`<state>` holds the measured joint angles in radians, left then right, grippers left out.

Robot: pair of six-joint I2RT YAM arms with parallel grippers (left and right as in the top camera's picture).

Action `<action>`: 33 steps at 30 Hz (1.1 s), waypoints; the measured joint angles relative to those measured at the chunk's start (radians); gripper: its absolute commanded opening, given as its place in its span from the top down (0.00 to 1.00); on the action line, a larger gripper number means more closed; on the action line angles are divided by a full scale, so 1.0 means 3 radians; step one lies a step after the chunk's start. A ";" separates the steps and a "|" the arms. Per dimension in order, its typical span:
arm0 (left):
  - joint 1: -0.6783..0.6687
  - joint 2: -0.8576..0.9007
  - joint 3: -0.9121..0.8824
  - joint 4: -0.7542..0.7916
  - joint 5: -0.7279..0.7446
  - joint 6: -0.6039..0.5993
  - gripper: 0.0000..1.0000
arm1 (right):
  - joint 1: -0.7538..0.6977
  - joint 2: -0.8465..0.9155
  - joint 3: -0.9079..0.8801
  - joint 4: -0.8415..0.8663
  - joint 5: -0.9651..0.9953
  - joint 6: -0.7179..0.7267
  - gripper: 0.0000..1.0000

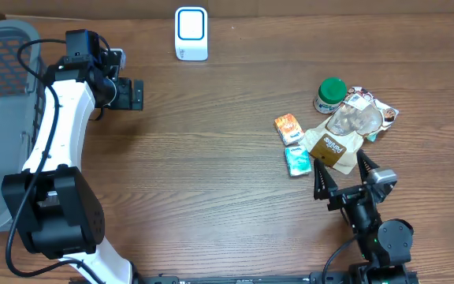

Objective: Scan the item barcode

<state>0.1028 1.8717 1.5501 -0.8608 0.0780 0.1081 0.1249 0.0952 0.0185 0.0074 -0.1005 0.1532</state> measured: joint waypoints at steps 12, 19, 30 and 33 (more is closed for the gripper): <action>0.0000 0.0000 0.0000 0.0000 0.0001 0.0000 0.01 | -0.0003 -0.0268 0.0000 -0.0278 0.0000 0.0001 0.00; 0.0000 0.0000 0.0000 0.0000 0.0001 0.0000 0.00 | -0.0003 -0.0268 0.0000 -0.0278 0.0000 0.0000 0.00; 0.0000 0.0000 0.0000 0.0001 0.0001 0.0000 0.01 | -0.0004 -0.0268 0.0000 -0.0280 0.0000 0.0003 0.00; 0.0000 0.0000 0.0000 0.0000 0.0001 0.0000 0.00 | -0.0003 -0.0268 0.0000 -0.0278 0.0003 0.0003 0.00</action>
<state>0.1028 1.8717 1.5501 -0.8608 0.0784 0.1081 0.1242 0.0147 0.0185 -0.0761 -0.0998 0.1539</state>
